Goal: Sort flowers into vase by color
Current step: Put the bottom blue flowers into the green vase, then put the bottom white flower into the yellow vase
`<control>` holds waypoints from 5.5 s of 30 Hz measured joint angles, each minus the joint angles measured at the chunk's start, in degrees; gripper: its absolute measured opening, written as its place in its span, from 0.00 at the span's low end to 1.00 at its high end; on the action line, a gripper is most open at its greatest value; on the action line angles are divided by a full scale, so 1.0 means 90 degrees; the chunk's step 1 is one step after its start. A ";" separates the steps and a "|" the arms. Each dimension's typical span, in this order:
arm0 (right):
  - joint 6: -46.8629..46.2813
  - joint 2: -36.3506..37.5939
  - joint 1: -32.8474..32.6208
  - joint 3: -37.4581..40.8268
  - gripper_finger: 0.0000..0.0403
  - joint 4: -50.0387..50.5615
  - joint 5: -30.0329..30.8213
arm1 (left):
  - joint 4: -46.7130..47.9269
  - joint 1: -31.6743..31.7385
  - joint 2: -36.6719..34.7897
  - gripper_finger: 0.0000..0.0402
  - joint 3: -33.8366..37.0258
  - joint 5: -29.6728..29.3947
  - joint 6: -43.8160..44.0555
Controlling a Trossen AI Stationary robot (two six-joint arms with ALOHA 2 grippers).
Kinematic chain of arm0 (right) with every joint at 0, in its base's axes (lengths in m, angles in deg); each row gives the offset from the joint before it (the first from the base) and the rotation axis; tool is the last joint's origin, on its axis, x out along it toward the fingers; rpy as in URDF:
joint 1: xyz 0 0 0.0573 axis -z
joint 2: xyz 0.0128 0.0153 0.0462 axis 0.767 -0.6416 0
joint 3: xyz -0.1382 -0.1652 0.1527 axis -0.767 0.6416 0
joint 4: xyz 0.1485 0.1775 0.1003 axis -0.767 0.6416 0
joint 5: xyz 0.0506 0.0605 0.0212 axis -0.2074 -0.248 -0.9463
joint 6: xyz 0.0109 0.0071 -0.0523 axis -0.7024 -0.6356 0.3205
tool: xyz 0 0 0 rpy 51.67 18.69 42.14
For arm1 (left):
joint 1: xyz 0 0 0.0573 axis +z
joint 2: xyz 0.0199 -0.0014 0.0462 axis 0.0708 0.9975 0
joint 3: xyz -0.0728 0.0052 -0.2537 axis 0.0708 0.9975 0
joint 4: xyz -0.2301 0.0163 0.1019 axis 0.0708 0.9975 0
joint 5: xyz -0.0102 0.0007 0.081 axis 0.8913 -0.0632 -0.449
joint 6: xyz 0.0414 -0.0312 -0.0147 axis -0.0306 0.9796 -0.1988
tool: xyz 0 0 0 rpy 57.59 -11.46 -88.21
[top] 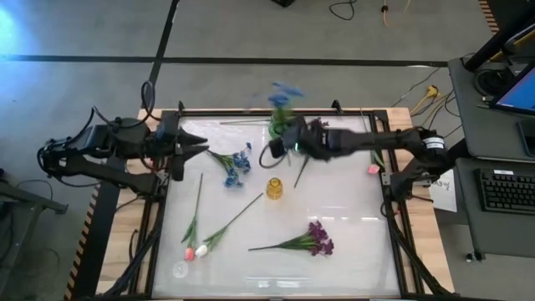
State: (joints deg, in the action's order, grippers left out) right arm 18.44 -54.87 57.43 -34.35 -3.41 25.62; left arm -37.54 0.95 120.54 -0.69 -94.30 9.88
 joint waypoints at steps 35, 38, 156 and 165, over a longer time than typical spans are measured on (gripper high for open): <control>0.3268 -0.0653 0.4135 0.2655 0.03 -0.9214 -0.7373 | 0.0034 0.0748 0.1506 0.21 -0.0475 -0.2535 0.3638; 0.3430 -0.0663 0.4084 0.2837 0.03 -0.9206 -0.7336 | 0.0140 0.0753 0.1445 0.21 -0.0475 -0.2571 0.3687; 0.2120 0.1343 -0.1995 0.0704 0.50 -0.0440 -0.2667 | 0.1230 -0.3257 0.5903 0.47 0.0587 0.1690 0.5734; 0.2032 0.1345 -0.1998 0.0692 0.50 -0.0449 -0.2637 | 0.0500 -0.3257 0.5942 0.30 0.1055 0.1899 0.5855</control>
State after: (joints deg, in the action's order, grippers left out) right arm 36.73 -42.76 39.45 -28.12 -7.46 1.89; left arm -33.04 -28.37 174.02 8.80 -77.20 62.57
